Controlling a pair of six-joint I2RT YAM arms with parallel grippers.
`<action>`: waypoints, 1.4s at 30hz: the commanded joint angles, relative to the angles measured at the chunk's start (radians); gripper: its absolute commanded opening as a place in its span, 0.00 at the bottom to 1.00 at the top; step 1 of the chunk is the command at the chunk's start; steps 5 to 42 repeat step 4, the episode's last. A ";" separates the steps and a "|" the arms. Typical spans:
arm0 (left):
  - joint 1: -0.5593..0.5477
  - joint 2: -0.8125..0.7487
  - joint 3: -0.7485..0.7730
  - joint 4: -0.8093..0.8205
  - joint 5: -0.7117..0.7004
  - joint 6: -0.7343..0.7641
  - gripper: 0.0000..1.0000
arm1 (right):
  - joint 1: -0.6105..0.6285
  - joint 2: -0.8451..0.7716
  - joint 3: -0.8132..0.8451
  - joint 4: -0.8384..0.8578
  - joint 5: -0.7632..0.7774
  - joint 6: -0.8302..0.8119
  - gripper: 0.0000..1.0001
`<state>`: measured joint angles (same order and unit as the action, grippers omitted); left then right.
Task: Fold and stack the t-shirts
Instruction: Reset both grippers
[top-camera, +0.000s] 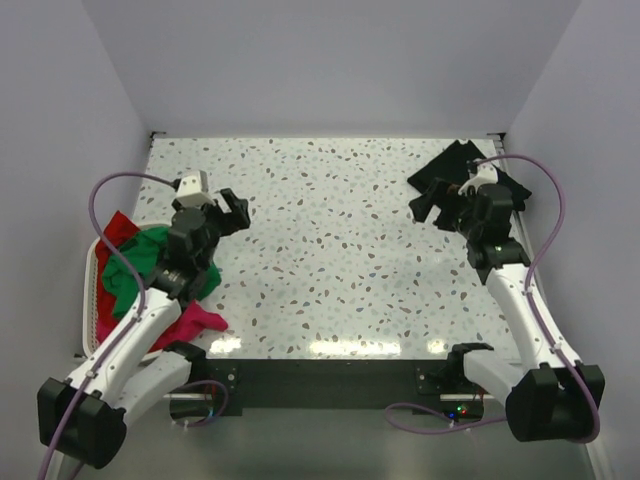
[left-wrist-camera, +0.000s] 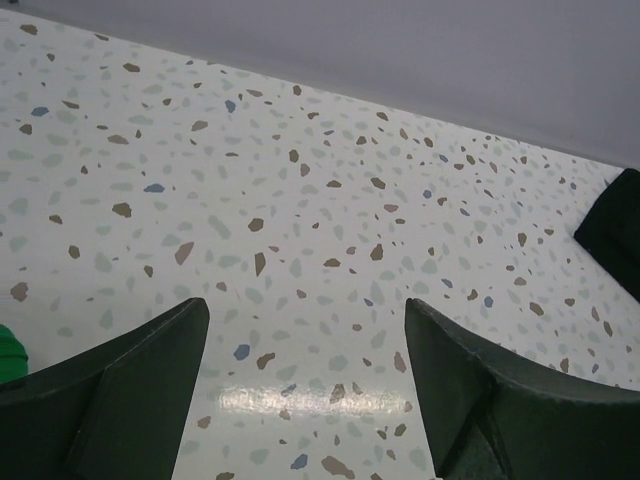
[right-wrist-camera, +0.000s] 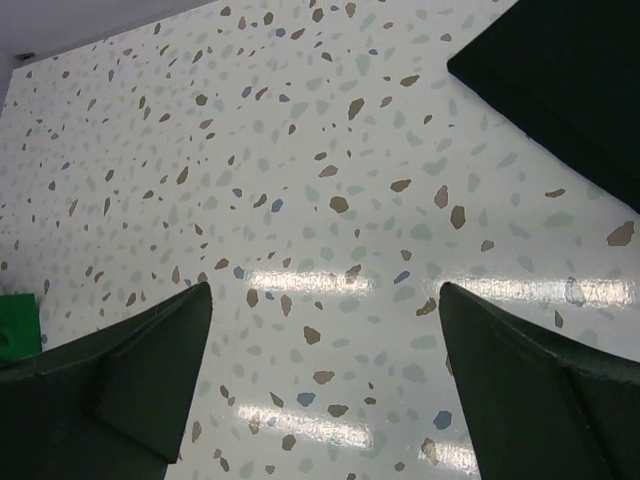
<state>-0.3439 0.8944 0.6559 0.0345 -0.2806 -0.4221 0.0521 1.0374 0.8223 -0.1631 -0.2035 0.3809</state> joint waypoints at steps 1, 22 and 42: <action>-0.006 -0.017 -0.003 0.002 -0.054 0.025 0.84 | 0.000 -0.013 0.000 0.059 -0.013 -0.005 0.99; -0.006 -0.011 0.005 -0.015 -0.100 0.019 0.85 | 0.002 0.006 0.000 0.073 -0.017 0.001 0.99; -0.006 -0.011 0.005 -0.015 -0.100 0.019 0.85 | 0.002 0.006 0.000 0.073 -0.017 0.001 0.99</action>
